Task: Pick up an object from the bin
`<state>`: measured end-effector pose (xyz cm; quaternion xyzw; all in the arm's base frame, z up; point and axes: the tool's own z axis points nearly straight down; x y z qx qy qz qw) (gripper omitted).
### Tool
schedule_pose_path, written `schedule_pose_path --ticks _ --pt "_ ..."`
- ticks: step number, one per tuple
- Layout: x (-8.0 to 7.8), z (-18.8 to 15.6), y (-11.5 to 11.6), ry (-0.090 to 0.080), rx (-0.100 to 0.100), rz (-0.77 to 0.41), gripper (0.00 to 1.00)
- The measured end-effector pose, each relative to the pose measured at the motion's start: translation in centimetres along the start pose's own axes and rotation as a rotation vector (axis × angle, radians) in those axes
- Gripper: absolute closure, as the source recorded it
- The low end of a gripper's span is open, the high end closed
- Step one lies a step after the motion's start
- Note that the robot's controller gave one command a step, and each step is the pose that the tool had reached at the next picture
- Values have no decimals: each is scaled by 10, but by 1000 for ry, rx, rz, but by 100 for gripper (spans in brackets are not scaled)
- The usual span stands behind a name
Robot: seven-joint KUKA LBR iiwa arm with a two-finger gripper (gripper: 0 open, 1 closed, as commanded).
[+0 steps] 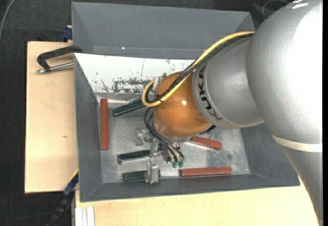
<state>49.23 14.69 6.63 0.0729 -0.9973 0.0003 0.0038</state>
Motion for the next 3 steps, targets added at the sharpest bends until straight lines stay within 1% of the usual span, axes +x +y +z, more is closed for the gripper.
schedule_pose_path --ticks 1,2,3 --pt "-3 -7 1 -11 -3 1 100" --pt "-37 -8 34 -14 2 -534 100" --pt "-38 -159 45 -16 1 -620 100"
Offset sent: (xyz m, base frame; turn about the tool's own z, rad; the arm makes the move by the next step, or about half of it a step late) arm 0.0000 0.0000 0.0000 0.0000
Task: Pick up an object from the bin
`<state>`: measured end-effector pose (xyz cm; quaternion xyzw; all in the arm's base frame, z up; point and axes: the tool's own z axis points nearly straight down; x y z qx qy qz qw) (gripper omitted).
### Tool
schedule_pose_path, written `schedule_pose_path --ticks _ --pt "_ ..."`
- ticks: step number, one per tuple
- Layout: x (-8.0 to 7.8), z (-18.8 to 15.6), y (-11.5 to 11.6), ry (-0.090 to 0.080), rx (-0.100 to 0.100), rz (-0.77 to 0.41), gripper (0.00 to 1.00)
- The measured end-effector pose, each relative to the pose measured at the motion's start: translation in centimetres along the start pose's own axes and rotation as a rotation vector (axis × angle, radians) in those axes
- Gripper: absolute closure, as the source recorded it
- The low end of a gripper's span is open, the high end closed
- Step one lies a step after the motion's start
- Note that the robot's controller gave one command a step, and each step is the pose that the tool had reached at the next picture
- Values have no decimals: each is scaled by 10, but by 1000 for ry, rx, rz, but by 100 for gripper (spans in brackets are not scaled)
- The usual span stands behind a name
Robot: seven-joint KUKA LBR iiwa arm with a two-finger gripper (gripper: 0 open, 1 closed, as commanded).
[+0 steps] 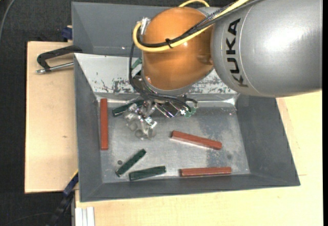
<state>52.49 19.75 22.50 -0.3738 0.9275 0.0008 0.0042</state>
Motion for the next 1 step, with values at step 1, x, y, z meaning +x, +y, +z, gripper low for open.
schedule_pose_path --ticks 1 --pt "1 1 0 2 -2 0 0"
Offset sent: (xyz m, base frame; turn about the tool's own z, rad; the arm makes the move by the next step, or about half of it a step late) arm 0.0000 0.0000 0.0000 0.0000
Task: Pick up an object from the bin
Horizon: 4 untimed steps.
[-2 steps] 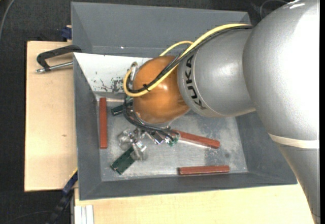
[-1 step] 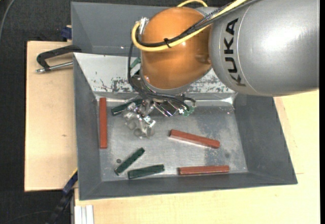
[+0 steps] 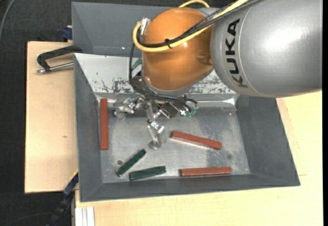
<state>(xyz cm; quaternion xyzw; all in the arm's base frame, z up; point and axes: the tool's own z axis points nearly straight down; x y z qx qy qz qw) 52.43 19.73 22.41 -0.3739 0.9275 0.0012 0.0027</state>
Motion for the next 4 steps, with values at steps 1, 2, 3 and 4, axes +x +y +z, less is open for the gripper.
schedule_pose_path --ticks 1,2,3,4 --pt "35 104 -25 12 -3 59 0" --pt "14 154 19 6 -2 -224 0" --pt "14 153 18 3 -1 -221 100" --pt "7 152 22 0 0 -231 100"
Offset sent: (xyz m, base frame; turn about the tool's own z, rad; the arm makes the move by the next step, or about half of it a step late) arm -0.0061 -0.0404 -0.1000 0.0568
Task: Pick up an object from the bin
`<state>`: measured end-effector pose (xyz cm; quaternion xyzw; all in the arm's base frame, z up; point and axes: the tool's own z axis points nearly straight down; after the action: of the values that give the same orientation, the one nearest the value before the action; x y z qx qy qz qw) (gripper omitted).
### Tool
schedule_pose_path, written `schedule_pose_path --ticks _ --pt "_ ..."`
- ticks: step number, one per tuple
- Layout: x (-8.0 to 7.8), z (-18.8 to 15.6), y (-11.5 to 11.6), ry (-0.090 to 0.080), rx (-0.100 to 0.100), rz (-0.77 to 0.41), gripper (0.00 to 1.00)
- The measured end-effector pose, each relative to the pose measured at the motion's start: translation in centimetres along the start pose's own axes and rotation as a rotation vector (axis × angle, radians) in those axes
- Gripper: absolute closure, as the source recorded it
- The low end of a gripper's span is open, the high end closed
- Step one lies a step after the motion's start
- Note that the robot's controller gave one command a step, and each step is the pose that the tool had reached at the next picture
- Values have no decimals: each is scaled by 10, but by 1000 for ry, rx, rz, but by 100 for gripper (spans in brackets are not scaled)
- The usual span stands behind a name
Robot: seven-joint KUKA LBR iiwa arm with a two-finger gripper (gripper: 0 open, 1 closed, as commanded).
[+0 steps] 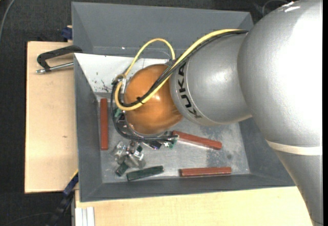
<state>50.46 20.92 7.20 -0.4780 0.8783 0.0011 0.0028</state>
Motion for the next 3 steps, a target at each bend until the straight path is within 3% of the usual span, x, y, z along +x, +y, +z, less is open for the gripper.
schedule_pose_path --ticks 1,2,3 --pt "3 1 6 4 -1 -73 100" --pt "-7 1 -59 -2 6 -139 100" --pt "-11 1 -18 3 -4 -557 100"
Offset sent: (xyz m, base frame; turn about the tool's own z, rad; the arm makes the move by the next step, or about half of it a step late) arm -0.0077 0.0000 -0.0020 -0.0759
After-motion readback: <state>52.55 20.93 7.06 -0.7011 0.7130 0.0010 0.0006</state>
